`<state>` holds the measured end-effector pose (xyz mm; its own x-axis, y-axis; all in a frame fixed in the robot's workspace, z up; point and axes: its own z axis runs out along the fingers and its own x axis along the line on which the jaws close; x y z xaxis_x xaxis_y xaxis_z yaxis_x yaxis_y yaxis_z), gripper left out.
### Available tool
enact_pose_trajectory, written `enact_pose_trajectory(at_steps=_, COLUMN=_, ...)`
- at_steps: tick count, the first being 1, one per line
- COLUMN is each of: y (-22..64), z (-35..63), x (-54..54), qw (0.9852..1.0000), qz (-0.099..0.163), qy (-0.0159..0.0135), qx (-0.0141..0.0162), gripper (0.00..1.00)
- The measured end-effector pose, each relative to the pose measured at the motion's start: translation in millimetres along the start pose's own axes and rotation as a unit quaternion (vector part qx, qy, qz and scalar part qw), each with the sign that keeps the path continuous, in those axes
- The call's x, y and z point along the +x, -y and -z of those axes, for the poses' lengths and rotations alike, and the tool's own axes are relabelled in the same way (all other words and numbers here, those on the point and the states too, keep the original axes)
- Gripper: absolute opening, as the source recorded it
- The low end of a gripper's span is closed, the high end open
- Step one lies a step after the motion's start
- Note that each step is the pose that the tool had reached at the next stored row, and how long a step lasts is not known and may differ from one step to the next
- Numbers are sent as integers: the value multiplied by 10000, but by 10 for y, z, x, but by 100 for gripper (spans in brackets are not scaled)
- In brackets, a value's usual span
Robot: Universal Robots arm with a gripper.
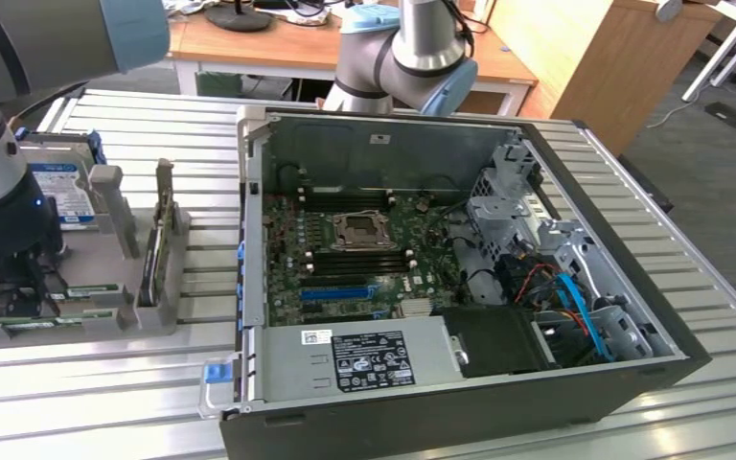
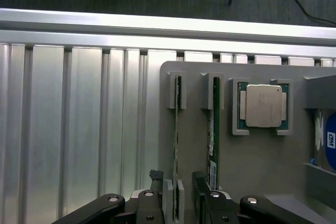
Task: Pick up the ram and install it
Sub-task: 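Pick up the ram and move it above insertion slot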
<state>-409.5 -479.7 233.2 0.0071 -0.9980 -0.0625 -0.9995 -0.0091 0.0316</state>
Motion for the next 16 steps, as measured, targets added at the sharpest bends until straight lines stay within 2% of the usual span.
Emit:
enact_pose_trajectory(at_steps=10, y=0, z=-138, x=9, qw=10000, qz=5, qy=-1, qx=87, gripper=36)
enact_pose_trajectory(at_steps=16, y=-1, z=-220, x=14, qw=9999, qz=8, qy=-1, qx=123, gripper=36)
